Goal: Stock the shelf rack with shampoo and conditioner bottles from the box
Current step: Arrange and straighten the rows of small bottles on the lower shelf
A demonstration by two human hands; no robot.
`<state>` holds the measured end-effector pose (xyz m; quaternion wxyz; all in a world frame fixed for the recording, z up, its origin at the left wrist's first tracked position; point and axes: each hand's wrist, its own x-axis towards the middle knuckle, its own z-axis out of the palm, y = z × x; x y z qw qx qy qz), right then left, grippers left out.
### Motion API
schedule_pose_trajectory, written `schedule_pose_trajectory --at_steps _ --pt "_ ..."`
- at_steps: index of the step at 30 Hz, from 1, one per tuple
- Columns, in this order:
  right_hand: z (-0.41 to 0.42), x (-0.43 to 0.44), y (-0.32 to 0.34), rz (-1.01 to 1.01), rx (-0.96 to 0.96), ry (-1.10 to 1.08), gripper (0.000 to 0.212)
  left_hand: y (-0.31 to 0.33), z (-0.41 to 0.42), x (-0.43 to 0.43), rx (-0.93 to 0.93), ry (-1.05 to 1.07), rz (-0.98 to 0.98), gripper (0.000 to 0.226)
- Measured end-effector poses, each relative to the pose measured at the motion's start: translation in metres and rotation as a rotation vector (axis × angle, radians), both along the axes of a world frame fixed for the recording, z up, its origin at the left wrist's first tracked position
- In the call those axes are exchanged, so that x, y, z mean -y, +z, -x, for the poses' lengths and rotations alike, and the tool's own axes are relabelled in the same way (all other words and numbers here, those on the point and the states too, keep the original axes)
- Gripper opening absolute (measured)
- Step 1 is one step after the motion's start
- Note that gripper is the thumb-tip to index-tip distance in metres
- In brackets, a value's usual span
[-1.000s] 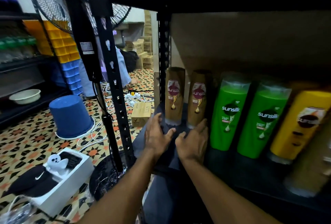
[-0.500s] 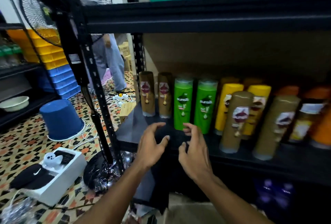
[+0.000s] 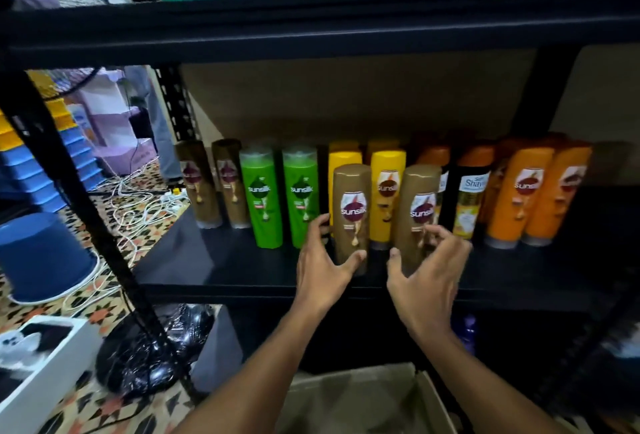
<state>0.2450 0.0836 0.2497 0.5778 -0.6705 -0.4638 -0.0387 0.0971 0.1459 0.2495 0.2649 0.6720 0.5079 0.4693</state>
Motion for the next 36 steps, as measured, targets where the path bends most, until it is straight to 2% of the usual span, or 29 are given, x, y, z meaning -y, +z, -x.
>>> schedule_pose_trajectory --at_steps 3,5,9,13,18,23,29,36 --pt "-0.018 -0.012 -0.01 0.117 -0.071 0.025 0.089 -0.007 -0.015 -0.005 0.027 0.009 0.046 0.092" --pt "-0.027 -0.019 -0.018 0.194 -0.115 0.11 0.097 -0.014 -0.024 -0.008 0.028 0.019 0.07 0.092" --pt "-0.034 -0.027 -0.026 0.239 -0.215 0.198 0.087 -0.023 -0.031 -0.013 -0.039 0.053 0.059 0.076" --pt "-0.035 -0.025 -0.025 0.264 -0.169 0.19 0.071 -0.027 -0.021 -0.012 -0.124 0.084 0.028 0.071" --pt "-0.013 -0.024 -0.022 0.315 -0.11 0.232 0.069 -0.023 0.018 -0.007 -0.155 0.116 0.011 0.071" --pt "0.04 -0.032 -0.02 0.352 -0.055 0.295 0.073 -0.021 0.077 -0.008 -0.167 0.171 0.051 0.072" --pt "0.134 -0.062 -0.023 0.376 0.002 0.443 0.078 -0.024 0.158 -0.028 -0.088 0.226 0.079 0.07" --pt "0.228 -0.116 -0.032 0.361 -0.09 0.493 0.061 -0.031 0.241 -0.08 0.002 0.253 0.098 0.077"
